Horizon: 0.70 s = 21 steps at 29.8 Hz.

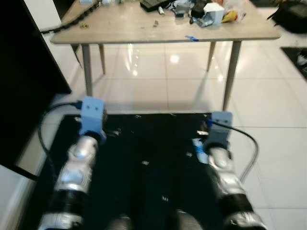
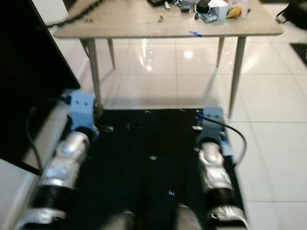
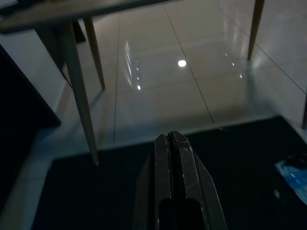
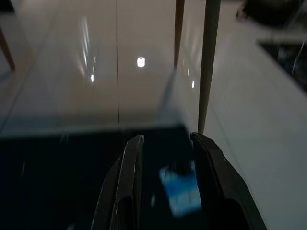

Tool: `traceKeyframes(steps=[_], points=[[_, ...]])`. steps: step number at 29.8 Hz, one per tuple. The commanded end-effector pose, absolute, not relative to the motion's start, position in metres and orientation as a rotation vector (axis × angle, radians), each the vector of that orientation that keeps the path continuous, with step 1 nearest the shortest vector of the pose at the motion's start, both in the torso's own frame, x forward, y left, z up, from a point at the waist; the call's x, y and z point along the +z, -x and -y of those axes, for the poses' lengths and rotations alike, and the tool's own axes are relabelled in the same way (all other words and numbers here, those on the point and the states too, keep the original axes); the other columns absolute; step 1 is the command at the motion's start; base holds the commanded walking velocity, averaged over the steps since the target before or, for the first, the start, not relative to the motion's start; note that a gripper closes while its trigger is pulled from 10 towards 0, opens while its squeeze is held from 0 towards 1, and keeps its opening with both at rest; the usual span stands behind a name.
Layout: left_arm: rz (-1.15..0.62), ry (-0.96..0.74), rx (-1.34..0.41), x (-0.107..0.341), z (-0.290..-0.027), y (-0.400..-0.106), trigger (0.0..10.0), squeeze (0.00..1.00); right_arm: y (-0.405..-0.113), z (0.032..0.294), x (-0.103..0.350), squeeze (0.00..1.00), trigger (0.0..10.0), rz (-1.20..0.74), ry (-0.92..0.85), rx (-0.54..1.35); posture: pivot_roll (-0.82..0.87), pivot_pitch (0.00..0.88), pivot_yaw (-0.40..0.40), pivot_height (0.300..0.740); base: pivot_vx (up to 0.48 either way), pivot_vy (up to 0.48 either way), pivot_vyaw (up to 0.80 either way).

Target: Picking trash to rubbish bin

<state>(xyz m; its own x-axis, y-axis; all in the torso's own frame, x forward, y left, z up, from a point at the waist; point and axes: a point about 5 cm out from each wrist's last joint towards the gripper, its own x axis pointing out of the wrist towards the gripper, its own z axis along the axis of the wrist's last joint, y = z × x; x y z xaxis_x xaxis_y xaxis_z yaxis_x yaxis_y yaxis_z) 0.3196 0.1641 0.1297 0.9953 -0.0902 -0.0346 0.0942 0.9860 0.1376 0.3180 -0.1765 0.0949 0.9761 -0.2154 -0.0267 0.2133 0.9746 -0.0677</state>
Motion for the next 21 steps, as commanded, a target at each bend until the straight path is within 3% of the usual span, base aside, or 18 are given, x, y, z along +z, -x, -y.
traceKeyframes(steps=[1,10,21], points=[[-0.042,-0.143,-0.072,0.126,-0.170,-0.318,10.0,0.00,-0.320,0.169,0.101,0.00,10.0,-0.016,0.049,-0.197,0.04,0.082,0.022,0.740,0.341,0.000,0.00],[0.003,-0.125,-0.076,0.140,-0.166,-0.324,10.0,0.00,-0.332,0.159,0.133,0.00,10.0,0.085,0.068,-0.118,0.03,0.088,0.003,0.740,0.339,0.000,0.00],[0.026,-0.123,-0.084,0.142,-0.161,-0.327,10.0,0.00,-0.334,0.161,0.140,0.00,10.0,0.110,0.101,-0.086,0.00,0.021,-0.023,0.740,0.341,0.000,0.00]])
